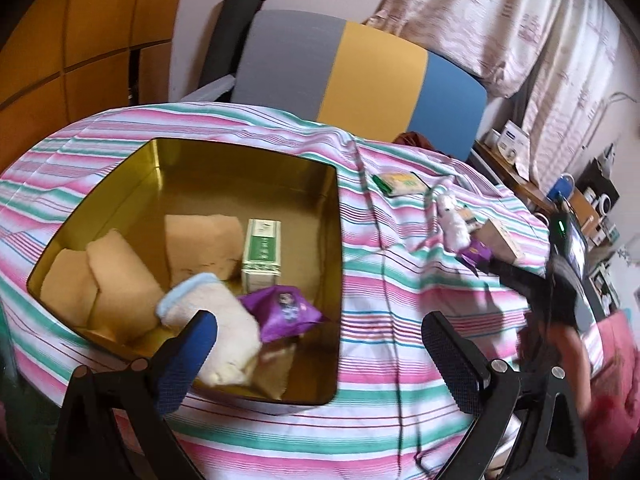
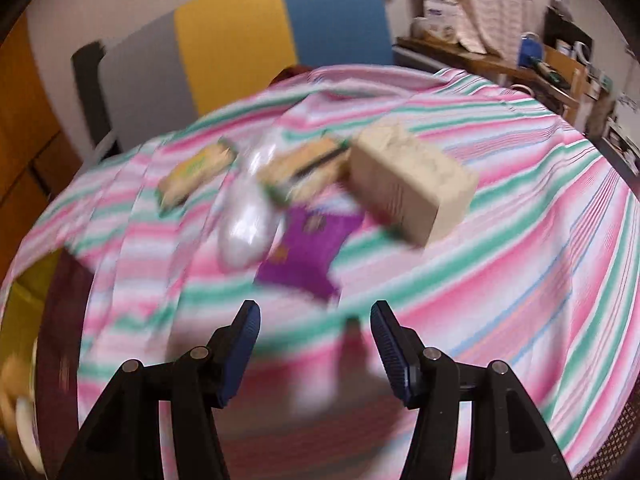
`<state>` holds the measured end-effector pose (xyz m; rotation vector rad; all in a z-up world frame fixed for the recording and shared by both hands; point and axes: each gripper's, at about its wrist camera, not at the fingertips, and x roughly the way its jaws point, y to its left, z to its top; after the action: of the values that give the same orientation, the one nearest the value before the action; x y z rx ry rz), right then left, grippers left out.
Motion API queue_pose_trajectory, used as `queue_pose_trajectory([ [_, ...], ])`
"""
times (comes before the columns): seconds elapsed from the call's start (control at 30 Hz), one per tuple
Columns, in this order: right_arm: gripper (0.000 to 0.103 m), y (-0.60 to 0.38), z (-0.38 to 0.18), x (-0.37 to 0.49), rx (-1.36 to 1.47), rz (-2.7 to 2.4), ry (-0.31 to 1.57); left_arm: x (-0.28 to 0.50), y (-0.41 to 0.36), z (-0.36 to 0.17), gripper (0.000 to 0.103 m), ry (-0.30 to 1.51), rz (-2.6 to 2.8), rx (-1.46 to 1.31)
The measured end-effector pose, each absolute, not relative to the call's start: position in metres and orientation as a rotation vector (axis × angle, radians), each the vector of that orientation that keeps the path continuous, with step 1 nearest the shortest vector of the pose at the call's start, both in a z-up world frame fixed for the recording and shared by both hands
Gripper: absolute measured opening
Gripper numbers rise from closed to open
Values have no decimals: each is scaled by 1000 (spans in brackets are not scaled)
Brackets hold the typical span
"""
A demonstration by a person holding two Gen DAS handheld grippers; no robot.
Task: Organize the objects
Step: 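Grasp another purple packet with the right gripper, then grasp the plastic-wrapped bundle with the left gripper while the right holds the purple packet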
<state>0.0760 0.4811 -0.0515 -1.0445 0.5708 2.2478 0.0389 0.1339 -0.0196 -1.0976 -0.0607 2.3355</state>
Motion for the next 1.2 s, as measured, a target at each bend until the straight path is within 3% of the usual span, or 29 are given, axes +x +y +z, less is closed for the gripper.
queue_pose_trajectory([
  [0.3, 58, 512, -75, 31, -1094, 2218, 549, 53, 153, -17, 103, 11, 2301, -1092],
  [0.77, 51, 521, -78, 69, -986, 2305, 594, 52, 201, -5, 103, 81, 2280, -1037],
  [1.2, 51, 525, -85, 94, -900, 2303, 655, -22, 352, -41, 103, 160, 2192, -1174],
])
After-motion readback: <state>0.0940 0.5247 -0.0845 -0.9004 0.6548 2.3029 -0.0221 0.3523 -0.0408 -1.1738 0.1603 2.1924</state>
